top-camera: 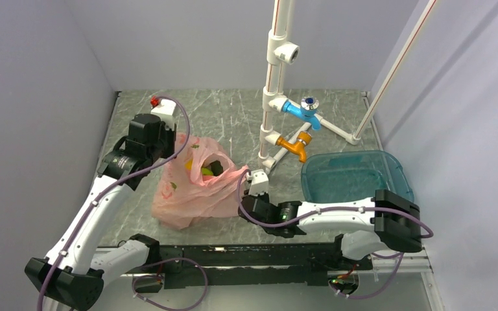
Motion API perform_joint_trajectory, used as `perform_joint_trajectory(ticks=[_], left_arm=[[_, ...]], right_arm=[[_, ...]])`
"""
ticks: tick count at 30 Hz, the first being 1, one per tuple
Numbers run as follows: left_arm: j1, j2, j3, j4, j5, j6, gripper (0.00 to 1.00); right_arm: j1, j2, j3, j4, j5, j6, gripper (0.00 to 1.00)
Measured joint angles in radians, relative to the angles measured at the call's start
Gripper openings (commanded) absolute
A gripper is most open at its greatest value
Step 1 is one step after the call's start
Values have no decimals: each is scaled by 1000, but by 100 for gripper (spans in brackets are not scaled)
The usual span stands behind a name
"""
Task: Take the fake fruits out of the plastic bag
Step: Adjust the plastic bag at the center of the board.
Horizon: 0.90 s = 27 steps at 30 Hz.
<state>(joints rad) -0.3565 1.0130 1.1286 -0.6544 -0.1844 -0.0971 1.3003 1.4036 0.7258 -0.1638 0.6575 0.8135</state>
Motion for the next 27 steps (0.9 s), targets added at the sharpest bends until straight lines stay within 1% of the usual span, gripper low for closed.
perform_joint_trajectory(ticks=[2,3,4,5,7,8,12,13,15,19,20,22,25,27], left_arm=[[0,2,0,-19,43,3,0],[0,2,0,-25,56,4,6],[0,2,0,-32,67,4,16],[1,2,0,-40,76,6,31],[2,1,0,-65,86,4,49],[3,0,2,-85,90,-2,55],[5,-28,5,-149,109,-11,73],[6,-47,5,-164,118,-19,76],[6,-98,5,-193,135,-36,79],[6,-238,11,-234,199,-74,79],[6,-269,19,-244,229,-87,83],[6,-305,35,-247,289,-113,95],[6,-336,20,-199,405,-180,97],[6,-344,-15,-154,462,-223,98]], right_arm=[[11,-27,0,-10,-19,-27,38],[15,-51,0,-13,-35,-47,47],[15,-81,0,-13,-45,-61,57],[14,-119,0,-10,-61,-77,64],[14,-197,-1,6,-90,-111,78],[14,-237,-2,19,-107,-136,84],[14,-342,-8,77,-172,-220,98],[14,-357,-12,89,-183,-239,99],[14,-387,-28,119,-211,-288,99],[-7,-414,-45,171,-275,-388,99],[-27,-414,-45,186,-299,-406,99],[-93,-412,-45,215,-359,-425,99],[-213,-390,-45,286,-448,-444,99],[-253,-359,-42,324,-489,-462,99]])
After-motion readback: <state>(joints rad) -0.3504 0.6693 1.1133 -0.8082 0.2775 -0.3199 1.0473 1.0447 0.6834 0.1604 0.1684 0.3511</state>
